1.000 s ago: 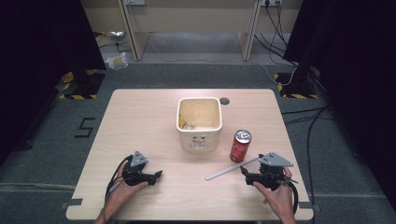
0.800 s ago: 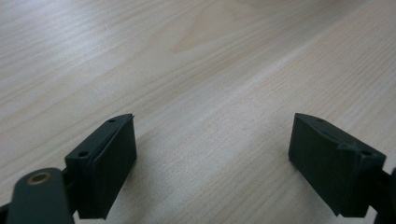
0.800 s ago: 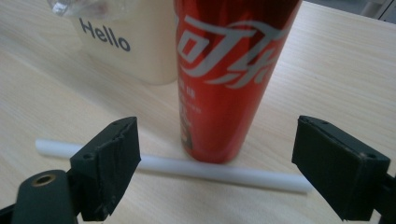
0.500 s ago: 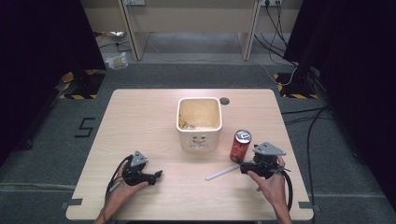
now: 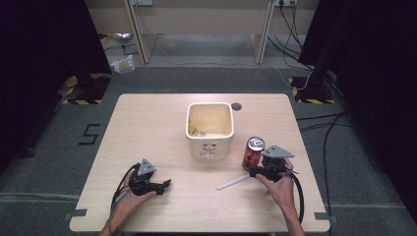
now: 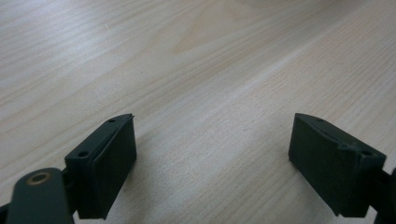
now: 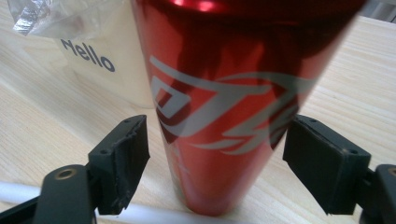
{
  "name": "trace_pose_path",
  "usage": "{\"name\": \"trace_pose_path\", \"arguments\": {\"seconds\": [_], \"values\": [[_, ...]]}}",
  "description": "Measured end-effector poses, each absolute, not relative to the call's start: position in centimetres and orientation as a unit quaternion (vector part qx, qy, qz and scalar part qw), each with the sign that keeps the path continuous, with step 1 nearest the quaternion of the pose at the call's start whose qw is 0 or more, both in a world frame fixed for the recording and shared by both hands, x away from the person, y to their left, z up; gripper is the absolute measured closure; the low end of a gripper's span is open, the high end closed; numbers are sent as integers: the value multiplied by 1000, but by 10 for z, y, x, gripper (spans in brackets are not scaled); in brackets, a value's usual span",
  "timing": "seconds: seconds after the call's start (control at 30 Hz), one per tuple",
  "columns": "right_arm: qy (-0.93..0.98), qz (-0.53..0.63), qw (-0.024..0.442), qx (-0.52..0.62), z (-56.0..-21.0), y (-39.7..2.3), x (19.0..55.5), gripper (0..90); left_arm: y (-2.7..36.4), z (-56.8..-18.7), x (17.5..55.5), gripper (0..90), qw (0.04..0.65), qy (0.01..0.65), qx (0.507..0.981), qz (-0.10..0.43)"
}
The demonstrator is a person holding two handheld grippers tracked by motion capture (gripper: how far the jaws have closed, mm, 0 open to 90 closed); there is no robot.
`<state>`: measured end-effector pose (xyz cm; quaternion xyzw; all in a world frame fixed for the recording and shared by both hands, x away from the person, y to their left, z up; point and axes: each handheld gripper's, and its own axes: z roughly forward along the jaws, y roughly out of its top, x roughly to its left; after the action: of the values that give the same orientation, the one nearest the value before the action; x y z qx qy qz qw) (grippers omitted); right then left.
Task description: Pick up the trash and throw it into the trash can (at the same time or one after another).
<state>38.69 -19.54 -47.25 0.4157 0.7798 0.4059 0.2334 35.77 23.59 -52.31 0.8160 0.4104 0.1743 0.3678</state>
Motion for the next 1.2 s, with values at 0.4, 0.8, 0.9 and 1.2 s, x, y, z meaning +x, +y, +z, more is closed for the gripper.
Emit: {"name": "trace_pose_path", "arguments": {"seconds": [0.4,0.8,0.9,1.2], "values": [[781,406,235,411,-477,-194,392,332,236,-523,358,141,369,410,816,174],[777,418,243,404,-465,-193,387,336,236,-523,358,141,368,410,816,174],[776,422,243,400,-456,-192,386,337,236,-523,358,141,368,410,816,174],[775,426,247,395,-439,-191,389,337,236,-523,358,141,368,410,816,174]]}}
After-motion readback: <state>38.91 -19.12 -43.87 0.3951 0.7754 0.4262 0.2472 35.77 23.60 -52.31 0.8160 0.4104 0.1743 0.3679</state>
